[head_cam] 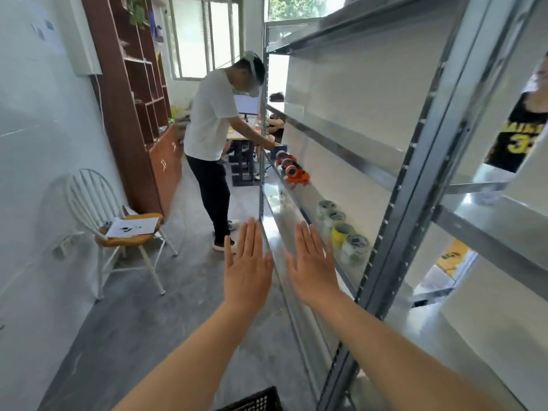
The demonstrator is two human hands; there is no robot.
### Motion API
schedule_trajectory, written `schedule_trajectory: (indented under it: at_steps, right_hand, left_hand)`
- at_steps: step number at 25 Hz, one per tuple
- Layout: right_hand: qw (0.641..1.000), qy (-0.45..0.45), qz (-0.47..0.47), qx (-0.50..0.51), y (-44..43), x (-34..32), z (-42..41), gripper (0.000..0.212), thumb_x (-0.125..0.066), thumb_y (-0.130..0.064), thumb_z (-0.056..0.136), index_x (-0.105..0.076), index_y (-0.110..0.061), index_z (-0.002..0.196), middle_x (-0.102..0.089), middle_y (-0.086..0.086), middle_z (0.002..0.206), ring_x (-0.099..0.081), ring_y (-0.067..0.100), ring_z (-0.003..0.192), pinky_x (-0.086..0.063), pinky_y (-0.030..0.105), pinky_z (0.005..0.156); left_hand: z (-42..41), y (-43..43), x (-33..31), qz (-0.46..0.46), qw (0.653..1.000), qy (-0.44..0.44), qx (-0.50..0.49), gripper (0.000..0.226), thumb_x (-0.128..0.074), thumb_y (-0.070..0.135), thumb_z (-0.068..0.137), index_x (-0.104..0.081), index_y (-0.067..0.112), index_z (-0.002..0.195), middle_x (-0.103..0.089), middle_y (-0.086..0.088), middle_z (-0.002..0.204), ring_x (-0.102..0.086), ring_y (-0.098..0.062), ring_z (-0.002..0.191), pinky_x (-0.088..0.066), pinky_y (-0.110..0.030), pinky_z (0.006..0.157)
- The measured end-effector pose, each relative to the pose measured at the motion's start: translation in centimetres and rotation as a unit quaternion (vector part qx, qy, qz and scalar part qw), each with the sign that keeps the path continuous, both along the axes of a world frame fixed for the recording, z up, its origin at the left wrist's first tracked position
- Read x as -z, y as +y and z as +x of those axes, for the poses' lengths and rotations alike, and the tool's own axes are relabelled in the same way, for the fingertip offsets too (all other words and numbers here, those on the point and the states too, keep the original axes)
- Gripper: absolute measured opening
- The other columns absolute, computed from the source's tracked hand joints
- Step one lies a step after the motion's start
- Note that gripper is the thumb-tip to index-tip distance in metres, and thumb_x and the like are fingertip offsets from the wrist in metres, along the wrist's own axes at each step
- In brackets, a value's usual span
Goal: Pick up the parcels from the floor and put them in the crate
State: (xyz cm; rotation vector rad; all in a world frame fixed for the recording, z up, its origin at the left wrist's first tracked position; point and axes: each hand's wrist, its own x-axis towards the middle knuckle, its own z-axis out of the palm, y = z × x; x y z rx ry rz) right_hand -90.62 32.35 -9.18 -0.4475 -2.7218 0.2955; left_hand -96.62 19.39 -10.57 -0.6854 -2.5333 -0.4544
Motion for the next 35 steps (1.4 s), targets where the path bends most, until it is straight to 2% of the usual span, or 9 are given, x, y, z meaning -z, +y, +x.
schedule_trajectory:
  at_steps: [5, 10, 13, 16, 18, 20, 23, 28, 35]
  right_hand:
    - [0.995, -0.003, 0.016, 0.103, -2.2, -0.3, 5.3, 0.067, -0.019, -0.042, 0.104, 0.015, -0.017, 0.155, 0.021, -0.003, 0.163, 0.024, 0.009, 0.147, 0.016, 0.045, 0.12]
    - [0.98, 0.023, 0.025, 0.198, -4.8, -1.2, 8.7, 0.067, -0.021, -0.04, 0.104, 0.013, -0.017, 0.156, 0.018, -0.003, 0.164, 0.024, 0.008, 0.146, 0.014, 0.045, 0.121]
    - [0.971, 0.038, 0.045, 0.233, -5.6, -2.5, 11.1, 0.067, -0.025, -0.038, 0.104, 0.013, -0.018, 0.156, 0.017, -0.002, 0.164, 0.022, 0.011, 0.148, 0.012, 0.046, 0.121]
    - [0.959, 0.061, 0.069, 0.268, -6.0, -3.6, 15.0, 0.067, -0.025, -0.038, 0.105, 0.014, -0.019, 0.155, 0.019, -0.004, 0.163, 0.024, 0.009, 0.147, 0.021, 0.04, 0.117]
    - [0.95, 0.055, 0.074, 0.298, -6.2, -4.0, 18.3, 0.065, -0.021, -0.039, 0.104, 0.014, -0.019, 0.156, 0.019, -0.005, 0.163, 0.024, 0.008, 0.147, 0.023, 0.039, 0.116]
    - [0.939, 0.04, 0.084, 0.331, -6.5, -4.0, 21.6, 0.065, -0.02, -0.039, 0.104, 0.013, -0.018, 0.156, 0.017, -0.003, 0.164, 0.024, 0.008, 0.147, 0.02, 0.041, 0.118]
    - [0.914, 0.02, 0.091, 0.395, -7.6, -3.9, 28.7, 0.065, -0.021, -0.04, 0.105, 0.013, -0.017, 0.156, 0.018, -0.002, 0.164, 0.022, 0.011, 0.148, 0.017, 0.043, 0.119]
    - [0.862, 0.03, 0.05, 0.504, -12.2, -3.5, 42.7, 0.067, -0.017, -0.047, 0.104, 0.02, -0.022, 0.154, 0.029, -0.006, 0.16, 0.033, 0.009, 0.142, 0.024, 0.04, 0.115]
    - [0.764, 0.035, 0.05, 0.643, -24.3, -4.3, 64.6, 0.068, -0.012, -0.052, 0.101, 0.012, -0.02, 0.156, 0.02, -0.003, 0.163, 0.022, 0.015, 0.148, 0.019, 0.043, 0.118]
  left_hand:
    - [1.8, -0.8, -0.3, -0.011, 0.997, 0.035, 0.072, 0.065, -0.023, 0.038, 0.103, 0.003, 0.011, 0.155, 0.008, -0.002, 0.164, 0.008, -0.016, 0.15, 0.004, -0.045, 0.122]
    - [4.3, -2.9, 0.5, -0.043, 0.982, 0.052, 0.178, 0.063, -0.011, 0.039, 0.1, -0.002, 0.009, 0.155, 0.001, -0.004, 0.164, 0.0, -0.018, 0.151, -0.008, -0.049, 0.122]
    - [5.7, -3.0, -0.5, -0.038, 0.974, 0.043, 0.219, 0.064, -0.008, 0.041, 0.1, 0.007, 0.011, 0.155, 0.011, -0.003, 0.163, 0.008, -0.018, 0.151, 0.0, -0.048, 0.122]
    - [8.1, -2.0, -2.1, -0.017, 0.965, 0.029, 0.258, 0.064, -0.008, 0.044, 0.102, 0.016, 0.014, 0.153, 0.021, 0.0, 0.161, 0.019, -0.014, 0.148, 0.006, -0.047, 0.122]
    - [10.4, -1.2, -2.9, -0.008, 0.956, 0.028, 0.292, 0.064, -0.007, 0.045, 0.102, 0.016, 0.015, 0.153, 0.022, 0.0, 0.161, 0.022, -0.013, 0.147, 0.009, -0.046, 0.121]
    - [13.0, -0.5, -3.2, -0.006, 0.947, 0.047, 0.318, 0.065, 0.003, 0.048, 0.1, 0.013, 0.014, 0.154, 0.021, -0.003, 0.162, 0.02, -0.015, 0.148, 0.01, -0.047, 0.12]
    - [19.6, 0.4, -3.2, 0.004, 0.92, 0.073, 0.385, 0.064, 0.002, 0.046, 0.1, 0.014, 0.013, 0.154, 0.019, -0.004, 0.162, 0.017, -0.018, 0.149, 0.008, -0.048, 0.121]
    - [33.5, 0.2, -2.9, 0.02, 0.873, 0.047, 0.485, 0.065, -0.012, 0.045, 0.103, 0.016, 0.014, 0.153, 0.023, 0.0, 0.161, 0.018, -0.014, 0.149, 0.007, -0.047, 0.122]
    - [58.1, -6.9, -4.1, 0.0, 0.775, 0.07, 0.628, 0.068, 0.006, 0.051, 0.097, 0.025, 0.014, 0.15, 0.027, -0.002, 0.16, 0.023, -0.018, 0.147, 0.011, -0.046, 0.12]
